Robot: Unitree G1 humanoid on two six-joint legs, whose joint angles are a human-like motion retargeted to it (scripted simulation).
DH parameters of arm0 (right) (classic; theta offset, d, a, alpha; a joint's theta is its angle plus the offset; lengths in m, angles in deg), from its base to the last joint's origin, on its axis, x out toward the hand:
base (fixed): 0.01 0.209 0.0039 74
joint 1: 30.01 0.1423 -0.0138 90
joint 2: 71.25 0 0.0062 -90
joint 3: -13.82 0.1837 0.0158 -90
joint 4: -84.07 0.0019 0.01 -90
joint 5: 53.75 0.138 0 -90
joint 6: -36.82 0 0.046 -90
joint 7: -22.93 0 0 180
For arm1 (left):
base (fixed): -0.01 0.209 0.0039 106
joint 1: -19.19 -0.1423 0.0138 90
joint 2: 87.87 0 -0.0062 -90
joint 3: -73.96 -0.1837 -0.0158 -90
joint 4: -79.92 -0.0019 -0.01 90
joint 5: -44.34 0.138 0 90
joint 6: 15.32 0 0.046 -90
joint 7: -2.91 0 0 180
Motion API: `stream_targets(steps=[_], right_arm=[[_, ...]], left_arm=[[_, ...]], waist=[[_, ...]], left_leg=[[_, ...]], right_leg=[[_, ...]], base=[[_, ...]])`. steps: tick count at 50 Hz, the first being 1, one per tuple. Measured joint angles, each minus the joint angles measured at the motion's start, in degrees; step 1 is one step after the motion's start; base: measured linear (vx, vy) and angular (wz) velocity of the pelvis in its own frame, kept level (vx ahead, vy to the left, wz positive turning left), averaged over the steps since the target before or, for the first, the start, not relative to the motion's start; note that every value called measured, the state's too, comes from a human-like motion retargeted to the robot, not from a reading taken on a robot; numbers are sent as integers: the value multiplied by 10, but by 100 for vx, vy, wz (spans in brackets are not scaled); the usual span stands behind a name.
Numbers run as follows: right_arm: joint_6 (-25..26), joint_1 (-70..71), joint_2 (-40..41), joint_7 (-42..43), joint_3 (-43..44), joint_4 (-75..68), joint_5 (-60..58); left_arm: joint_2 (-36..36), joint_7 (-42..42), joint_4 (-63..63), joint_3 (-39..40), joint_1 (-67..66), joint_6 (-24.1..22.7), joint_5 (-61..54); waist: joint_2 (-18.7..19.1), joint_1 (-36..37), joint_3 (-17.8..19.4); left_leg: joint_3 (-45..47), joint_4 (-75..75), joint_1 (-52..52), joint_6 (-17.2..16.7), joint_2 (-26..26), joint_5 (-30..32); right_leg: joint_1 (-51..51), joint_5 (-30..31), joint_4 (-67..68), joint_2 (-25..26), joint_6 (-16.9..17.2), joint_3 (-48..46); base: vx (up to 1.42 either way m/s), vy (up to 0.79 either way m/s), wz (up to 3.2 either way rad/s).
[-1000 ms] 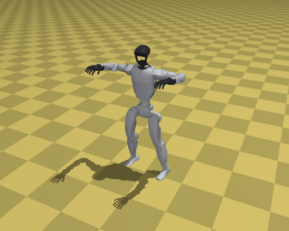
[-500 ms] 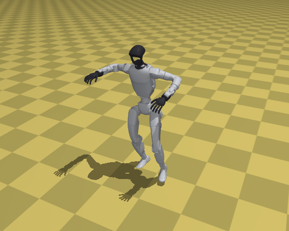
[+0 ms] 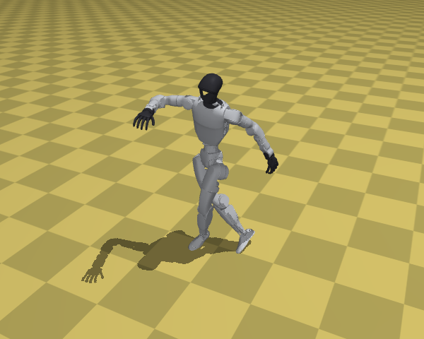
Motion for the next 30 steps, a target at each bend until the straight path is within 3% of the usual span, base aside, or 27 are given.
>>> stream_targets(steps=[2, 3, 5, 8, 10, 12, 16, 20, 22, 23, 26, 28, 30], right_arm=[[-19, 34, 12, -3, -52, 20, 28], [-25, 38, 19, -10, -65, 26, 43], [-27, 27, 35, -16, -77, 29, 57], [-13, -36, 65, -13, -65, 17, 28], [-5, -96, 88, -14, -49, -1, 1], [2, -161, 113, -22, -29, -32, -19], [20, -258, 155, -52, -4, -131, 0], [30, -339, 195, -47, 33, -242, 26], [19, -406, 221, -25, 69, -274, 21], [23, -422, 229, -15, 78, -292, 24], [6, -498, 267, 18, 122, -303, 49], [-7, -548, 299, 33, 147, -293, 81], [-13, -577, 335, 49, 160, -288, 123]], left_arm=[[3, 57, 9, 2, -40, -1, 10], [-1, 81, 8, -3, -47, 2, 18], [-20, 97, -3, -17, -34, 11, 33], [-62, 43, -39, -39, 32, 33, 64], [-94, -9, -69, -55, 102, 48, 85], [-130, -63, -95, -81, 199, 58, 86], [-198, -132, -99, -185, 435, 57, 22], [-250, -206, -29, -342, 664, 19, -58], [-259, -246, 20, -404, 728, -13, -57], [-260, -278, 45, -442, 763, -22, -90], [-261, -333, 121, -466, 765, -55, -122], [-257, -328, 165, -437, 728, -67, -128], [-245, -308, 191, -405, 695, -70, -145]], waist=[[34, 1, -39], [45, -7, -55], [36, -24, -78], [18, -89, -79], [29, -143, -67], [52, -202, -42], [91, -312, 6], [104, -428, 33], [112, -469, 16], [113, -480, 6], [112, -493, -43], [99, -493, -80], [79, -491, -103]], left_leg=[[15, -50, 50, 22, 52, -37], [26, -53, 59, 43, 73, -60], [34, -29, 39, 91, 98, -100], [-13, 76, -16, 127, 118, -152], [-56, 146, -40, 122, 142, -183], [-115, 202, -55, 110, 159, -207], [-234, 239, -91, 74, 170, -206], [-349, 189, -97, 30, 145, -180], [-384, 171, -97, 0, 159, -164], [-396, 97, -71, 0, 167, -134], [-387, -53, 2, 0, 216, -20], [-318, -77, 16, 0, 252, 70], [-168, -16, -11, 25, 306, 134]], right_leg=[[-30, -42, 130, -53, -8, -148], [-64, -83, 248, -106, -34, -230], [-160, -128, 483, -233, -90, -304], [-295, -128, 677, -356, -127, -231], [-351, -155, 720, -407, -152, -177], [-378, -167, 702, -441, -152, -126], [-401, -185, 535, -447, -142, -11], [-320, -146, 256, -469, -62, 28], [-275, -132, 149, -463, -15, 19], [-260, -114, 92, -457, -4, 15], [-230, -80, 33, -412, 0, -10], [-217, -99, 39, -397, -8, -48], [-199, -140, 42, -382, -30, -81]], base=[[51, -20, -152], [49, -23, -72], [41, -40, -15], [36, -51, 99], [32, -54, 190], [24, -56, 234], [10, -61, 247], [6, -71, 262], [10, -84, 173], [6, -94, 82], [13, -103, -4], [15, -115, -30], [9, -125, -1]])
